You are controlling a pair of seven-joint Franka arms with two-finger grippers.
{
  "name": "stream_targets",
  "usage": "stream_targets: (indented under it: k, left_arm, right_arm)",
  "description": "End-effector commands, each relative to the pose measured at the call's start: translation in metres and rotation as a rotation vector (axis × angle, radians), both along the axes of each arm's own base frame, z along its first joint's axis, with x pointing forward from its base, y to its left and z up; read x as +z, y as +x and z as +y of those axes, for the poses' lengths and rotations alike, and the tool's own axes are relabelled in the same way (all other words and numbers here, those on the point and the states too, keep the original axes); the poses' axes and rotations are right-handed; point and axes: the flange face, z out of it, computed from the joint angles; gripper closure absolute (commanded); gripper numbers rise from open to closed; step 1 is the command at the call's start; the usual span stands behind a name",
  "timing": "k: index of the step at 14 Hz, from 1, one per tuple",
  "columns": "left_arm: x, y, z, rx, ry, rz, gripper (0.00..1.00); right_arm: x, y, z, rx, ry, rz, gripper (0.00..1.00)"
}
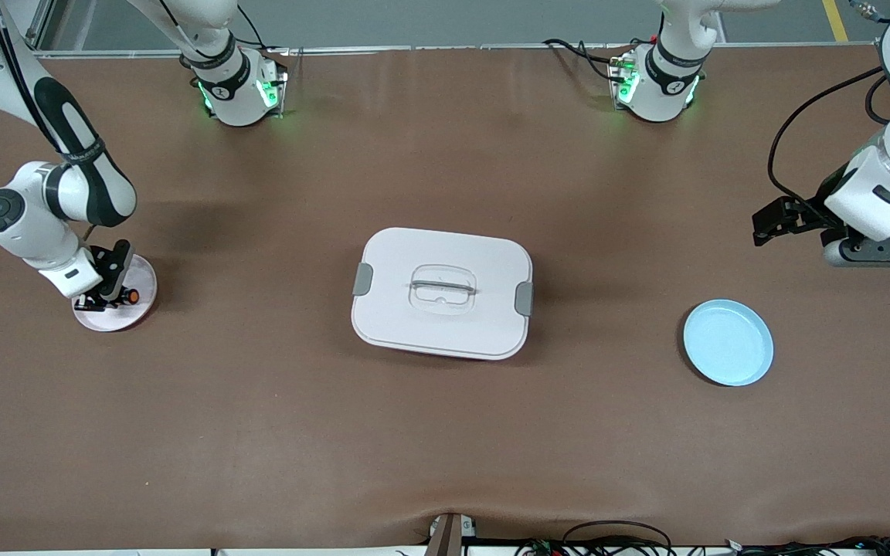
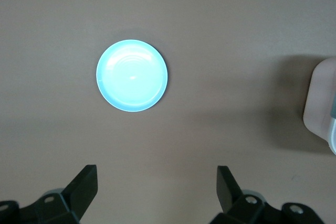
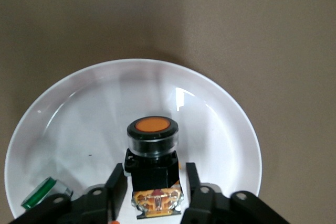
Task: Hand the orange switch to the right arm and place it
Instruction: 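Lower the orange switch onto the white plate with the right gripper, then open the right gripper and lift it away from the plate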
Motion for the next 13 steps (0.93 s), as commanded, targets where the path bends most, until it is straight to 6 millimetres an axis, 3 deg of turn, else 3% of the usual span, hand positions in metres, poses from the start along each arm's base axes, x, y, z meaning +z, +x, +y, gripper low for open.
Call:
stream_targets:
  k: [1,6,9,13]
  left_arm:
    - [0.001,-0.007,0.007,0.005,-0.013,-0.023,0.0]
    - [-0.004,0.01,0.004,0.002,-0.023,-0.083,0.0]
    - [-0.004,0.025,-0.01,-0.086,-0.004,-0.108,0.0]
    - [-0.002,0.032,0.003,-0.073,0.001,-0.105,0.0]
  right_arm:
    - [0.004,0.003,0.003,0.016,-0.005,-0.003,0.01]
    - [0.047,0.033,0.004,0.007,-0.023,0.089,0.0]
    - [0.102,0.058,0.003,-0.056,0.006,0.129,0.0]
    - [0.182,0.085,-0.01,-0.168,0.067,0.193,0.0]
